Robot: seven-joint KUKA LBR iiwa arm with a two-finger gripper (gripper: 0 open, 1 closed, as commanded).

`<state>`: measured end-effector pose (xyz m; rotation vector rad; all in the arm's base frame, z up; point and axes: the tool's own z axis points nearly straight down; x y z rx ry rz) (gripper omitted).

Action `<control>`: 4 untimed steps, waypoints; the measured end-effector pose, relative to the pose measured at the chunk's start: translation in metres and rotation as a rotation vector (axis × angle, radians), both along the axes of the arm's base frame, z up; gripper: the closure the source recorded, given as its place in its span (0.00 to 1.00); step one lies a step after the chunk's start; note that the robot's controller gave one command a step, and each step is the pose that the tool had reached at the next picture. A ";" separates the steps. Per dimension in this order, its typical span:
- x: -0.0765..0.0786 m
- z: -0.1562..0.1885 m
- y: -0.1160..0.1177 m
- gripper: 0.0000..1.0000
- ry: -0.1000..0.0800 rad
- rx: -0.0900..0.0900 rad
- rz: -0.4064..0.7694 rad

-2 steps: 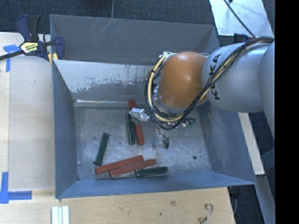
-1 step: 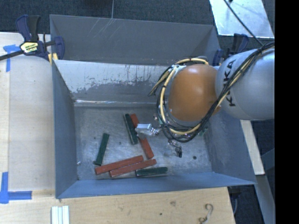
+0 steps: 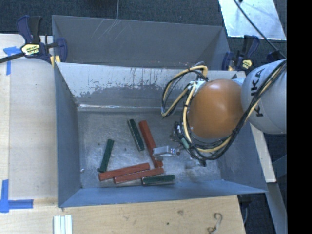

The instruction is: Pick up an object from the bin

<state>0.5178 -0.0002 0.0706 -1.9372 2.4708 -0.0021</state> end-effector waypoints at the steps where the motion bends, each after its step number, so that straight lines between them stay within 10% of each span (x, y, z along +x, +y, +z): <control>1: 0.041 0.035 -0.016 0.00 -0.005 0.000 0.250; 2: 0.057 0.101 -0.004 0.00 -0.006 0.003 -0.026; 3: 0.082 0.000 0.023 0.00 0.001 0.002 0.198; 4: 0.079 0.000 -0.009 0.00 -0.002 0.001 0.679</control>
Offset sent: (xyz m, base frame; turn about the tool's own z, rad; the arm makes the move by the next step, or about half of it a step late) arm 0.0390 -0.0154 0.0340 -0.2518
